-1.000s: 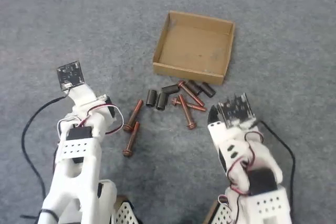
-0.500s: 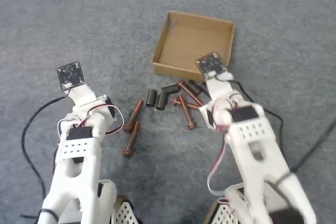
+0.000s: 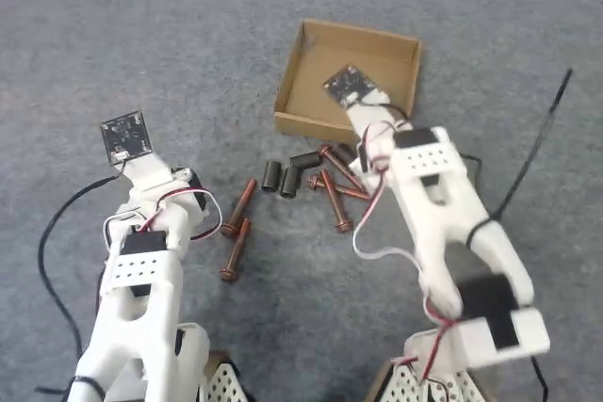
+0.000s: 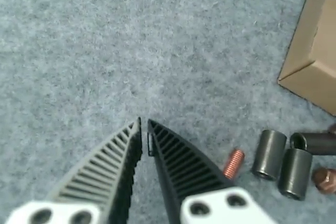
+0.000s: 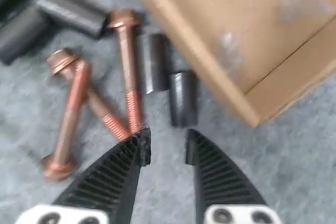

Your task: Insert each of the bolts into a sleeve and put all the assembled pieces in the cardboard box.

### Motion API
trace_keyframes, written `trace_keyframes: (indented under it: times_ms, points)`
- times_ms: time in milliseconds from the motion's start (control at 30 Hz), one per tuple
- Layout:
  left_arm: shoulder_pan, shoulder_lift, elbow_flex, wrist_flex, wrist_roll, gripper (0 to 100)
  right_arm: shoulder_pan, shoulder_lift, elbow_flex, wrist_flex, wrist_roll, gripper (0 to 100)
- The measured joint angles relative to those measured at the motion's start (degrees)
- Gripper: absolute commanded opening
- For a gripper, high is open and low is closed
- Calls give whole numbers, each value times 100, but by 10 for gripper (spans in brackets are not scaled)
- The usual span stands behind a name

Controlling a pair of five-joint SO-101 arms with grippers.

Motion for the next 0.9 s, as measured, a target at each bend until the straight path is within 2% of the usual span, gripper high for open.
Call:
trace_keyframes:
  times_ms: [133, 767, 833, 900]
  points:
    - [0, 0, 0, 0, 0, 145, 105, 774, -571, 0, 211, 158]
    - [0, 0, 0, 0, -9, 145, 88, 2075, -1407, 0, 229, 158]
    - [0, 0, 0, 0, -9, 145, 88, 2207, -1609, 79, 255, 137]
    - [0, 0, 0, 0, -9, 145, 88, 2321, -1793, 220, 264, 69]
